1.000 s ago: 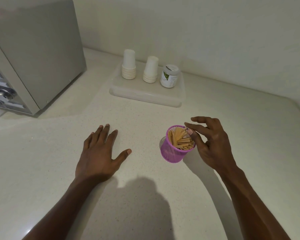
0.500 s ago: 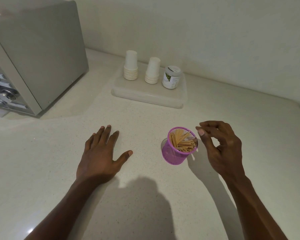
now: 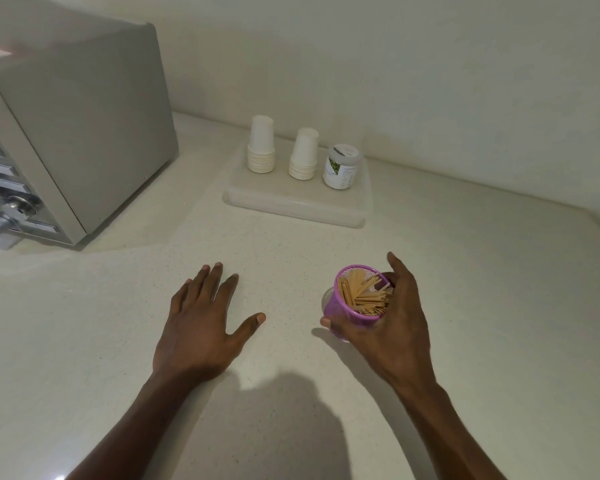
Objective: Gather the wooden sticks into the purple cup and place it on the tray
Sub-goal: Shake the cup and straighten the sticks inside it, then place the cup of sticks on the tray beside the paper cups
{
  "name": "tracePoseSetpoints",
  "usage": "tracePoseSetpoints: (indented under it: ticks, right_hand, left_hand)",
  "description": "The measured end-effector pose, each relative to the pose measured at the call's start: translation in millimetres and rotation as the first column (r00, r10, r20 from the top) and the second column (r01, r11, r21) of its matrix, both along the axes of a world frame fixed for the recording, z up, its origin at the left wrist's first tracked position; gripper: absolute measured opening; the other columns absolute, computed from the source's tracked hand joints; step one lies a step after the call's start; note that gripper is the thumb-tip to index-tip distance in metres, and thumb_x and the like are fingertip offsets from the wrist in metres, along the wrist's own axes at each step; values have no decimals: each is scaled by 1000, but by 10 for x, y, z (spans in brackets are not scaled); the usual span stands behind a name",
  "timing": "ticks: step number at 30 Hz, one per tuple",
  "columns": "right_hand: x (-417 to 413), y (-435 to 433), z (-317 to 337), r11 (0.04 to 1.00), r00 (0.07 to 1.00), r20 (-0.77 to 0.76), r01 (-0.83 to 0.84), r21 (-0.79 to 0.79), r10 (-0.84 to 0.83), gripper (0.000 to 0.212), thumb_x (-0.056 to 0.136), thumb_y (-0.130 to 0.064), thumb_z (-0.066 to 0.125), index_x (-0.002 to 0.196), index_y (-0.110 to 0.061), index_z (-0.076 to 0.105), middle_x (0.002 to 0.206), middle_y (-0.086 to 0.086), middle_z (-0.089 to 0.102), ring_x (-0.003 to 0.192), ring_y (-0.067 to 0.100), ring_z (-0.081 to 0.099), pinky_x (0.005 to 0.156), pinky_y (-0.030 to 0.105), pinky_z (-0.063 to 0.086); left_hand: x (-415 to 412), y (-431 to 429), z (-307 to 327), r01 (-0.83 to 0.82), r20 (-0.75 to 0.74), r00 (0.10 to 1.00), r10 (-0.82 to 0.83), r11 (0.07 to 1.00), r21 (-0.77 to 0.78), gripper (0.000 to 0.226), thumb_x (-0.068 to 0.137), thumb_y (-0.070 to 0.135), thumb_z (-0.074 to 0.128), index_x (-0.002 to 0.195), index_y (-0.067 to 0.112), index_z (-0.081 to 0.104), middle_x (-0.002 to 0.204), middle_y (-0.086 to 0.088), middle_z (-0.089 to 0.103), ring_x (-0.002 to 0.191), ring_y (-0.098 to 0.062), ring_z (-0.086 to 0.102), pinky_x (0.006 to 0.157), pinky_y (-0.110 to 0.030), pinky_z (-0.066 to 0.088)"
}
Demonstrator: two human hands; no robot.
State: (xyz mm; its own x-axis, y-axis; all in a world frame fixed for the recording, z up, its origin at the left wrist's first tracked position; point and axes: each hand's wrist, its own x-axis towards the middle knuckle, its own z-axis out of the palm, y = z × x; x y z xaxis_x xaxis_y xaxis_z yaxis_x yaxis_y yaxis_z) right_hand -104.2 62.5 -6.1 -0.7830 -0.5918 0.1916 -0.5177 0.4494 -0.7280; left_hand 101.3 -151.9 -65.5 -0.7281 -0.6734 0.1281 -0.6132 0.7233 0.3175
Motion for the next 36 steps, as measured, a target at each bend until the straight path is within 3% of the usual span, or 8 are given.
tracePoseSetpoints:
  ticks: [4, 10, 14, 20, 24, 27, 29, 36]
  right_hand:
    - [-12, -69, -36, 998, 999, -53, 2, -56, -5, 125, 59, -57, 97, 160, -31, 27, 145, -3, 54, 125, 17, 62, 99, 43, 62]
    - [-45, -94, 4, 990, 994, -2, -111, -92, 111, 127, 55, -56, 89, 162, -23, 30, 139, -8, 55, 123, 18, 61, 102, 44, 60]
    - [-90, -95, 11, 975, 977, 45, -202, -94, 207, 134, 56, -48, 93, 166, -28, 18, 126, -29, 52, 115, 2, 63, 98, 27, 59]
    - [-122, -91, -86, 950, 954, 53, -286, -128, 294, 135, 63, -19, 102, 163, -34, 12, 133, -22, 51, 121, -11, 56, 89, 3, 50]
    - [-105, -122, -104, 956, 965, 66, -242, -169, 255, 126, 58, -29, 104, 151, -48, 22, 124, -23, 55, 116, -14, 58, 84, 2, 51]
    - [-80, -169, -67, 971, 976, 38, -211, -114, 216, 121, 49, -65, 94, 149, -47, 29, 120, -26, 55, 109, -5, 64, 83, 8, 55]
    - [-100, -241, -34, 970, 973, 12, -227, -91, 229, 119, 46, -75, 86, 147, -46, 31, 122, -28, 55, 109, -3, 64, 85, 8, 55]
    - [-251, -757, 294, 950, 961, -30, -277, -142, 276, 115, 50, -63, 92, 150, -40, 39, 129, -18, 62, 113, -2, 65, 89, 11, 53]
  left_hand:
    - [-1, 7, 24, -4, 6, 1000, 4, 1000, 4, 97, 91, 90, 16, 167, 30, 25, 178, 2, 8, 164, -16, -2, 133, -43, 7]
    - [-1, 3, 7, 1, 22, 1000, -1, 1000, -1, 96, 92, 90, 16, 167, 30, 23, 178, 2, 5, 164, -16, -4, 133, -45, 8]
    - [-5, -6, -3, -1, 15, 1000, 1, 1000, 4, 96, 92, 90, 16, 167, 31, 23, 178, 2, 6, 164, -17, -2, 133, -45, 9]
    - [-8, -5, -5, 4, 15, 1000, -4, 1000, 7, 97, 92, 90, 17, 167, 29, 25, 178, 0, 8, 165, -18, 0, 133, -46, 9]
    - [-5, 2, -5, 3, 25, 1000, -3, 1000, 0, 97, 92, 90, 15, 167, 30, 24, 178, 1, 7, 165, -17, -2, 133, -45, 8]
    - [-8, 7, -1, 2, 31, 1000, -2, 1000, 1, 98, 92, 91, 15, 168, 30, 22, 178, 1, 4, 164, -17, -4, 133, -44, 7]
    - [-6, 2, 5, -2, 28, 1000, 2, 1000, 7, 98, 91, 91, 14, 168, 31, 20, 178, 2, 2, 164, -16, -6, 133, -43, 5]
    - [-15, 13, -8, -16, 14, 1000, 16, 1000, 23, 100, 89, 94, 12, 168, 34, 19, 178, 6, -2, 164, -14, -7, 133, -44, 6]
